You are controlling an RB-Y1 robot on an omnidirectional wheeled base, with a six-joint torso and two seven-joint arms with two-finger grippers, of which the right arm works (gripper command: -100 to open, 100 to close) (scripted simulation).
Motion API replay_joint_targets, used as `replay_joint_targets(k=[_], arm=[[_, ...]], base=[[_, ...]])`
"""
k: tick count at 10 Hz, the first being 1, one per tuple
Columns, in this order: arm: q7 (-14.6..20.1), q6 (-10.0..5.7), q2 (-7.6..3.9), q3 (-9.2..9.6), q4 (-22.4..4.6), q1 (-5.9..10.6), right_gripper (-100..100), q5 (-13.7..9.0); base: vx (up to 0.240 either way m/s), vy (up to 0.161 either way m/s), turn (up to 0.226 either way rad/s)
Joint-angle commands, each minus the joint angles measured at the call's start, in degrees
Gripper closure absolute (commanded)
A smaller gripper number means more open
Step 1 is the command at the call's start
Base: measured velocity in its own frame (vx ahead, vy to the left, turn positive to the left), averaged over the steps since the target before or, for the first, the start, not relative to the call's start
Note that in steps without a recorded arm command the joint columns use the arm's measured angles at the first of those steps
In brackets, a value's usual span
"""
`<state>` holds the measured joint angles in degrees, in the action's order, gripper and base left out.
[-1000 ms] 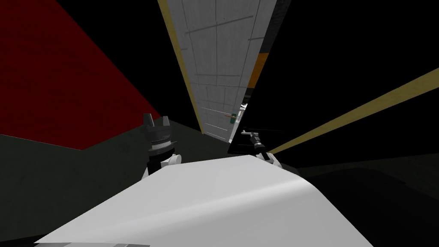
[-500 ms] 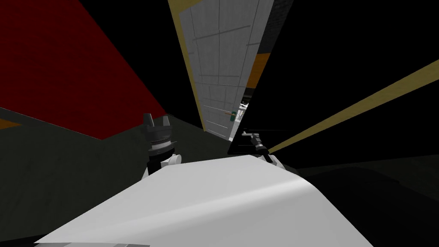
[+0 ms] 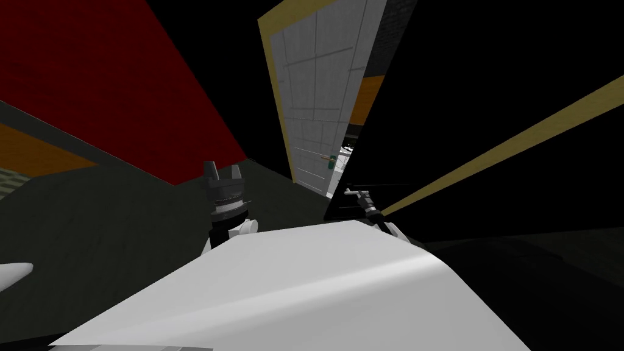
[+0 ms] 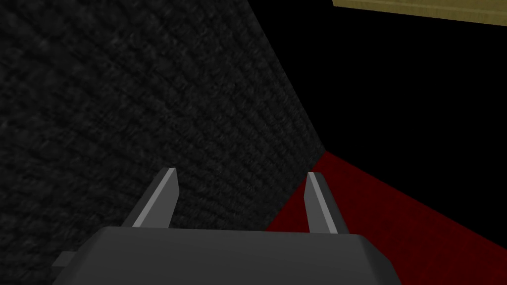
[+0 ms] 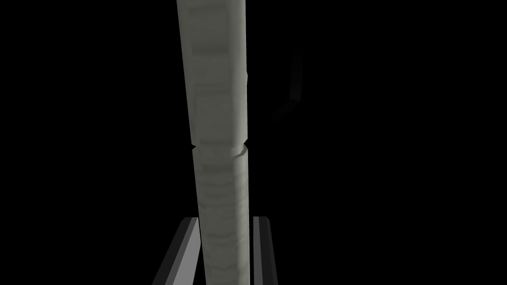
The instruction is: Pull the door open
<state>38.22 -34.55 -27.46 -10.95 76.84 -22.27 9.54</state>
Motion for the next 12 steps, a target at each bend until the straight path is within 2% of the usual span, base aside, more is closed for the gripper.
replay_joint_targets(k=[1, 2, 3, 10, 11, 12], arm=[[0.79, -1.73, -0.44, 0.99, -0.21, -0.54, 100, 0.29], [0.39, -0.93, -0.45, 0.19, -0.44, -0.26, 100, 0.08], [1.14, -2.68, -1.06, 0.32, -1.01, -1.12, 100, 0.32], [3.77, -9.14, -3.25, 0.72, -2.37, -3.86, 100, 1.17], [4.03, -9.77, -3.46, 0.76, -2.5, -4.13, 100, 1.25], [3.86, -8.82, -3.56, 0.28, -2.39, -4.0, 100, 1.06]], base=[[-0.197, -0.039, 0.102], [-0.095, -0.022, -0.001], [-0.171, -0.071, 0.135], [-0.205, -0.07, 0.152], [-0.165, -0.073, 0.105], [-0.075, -0.033, 0.015]])
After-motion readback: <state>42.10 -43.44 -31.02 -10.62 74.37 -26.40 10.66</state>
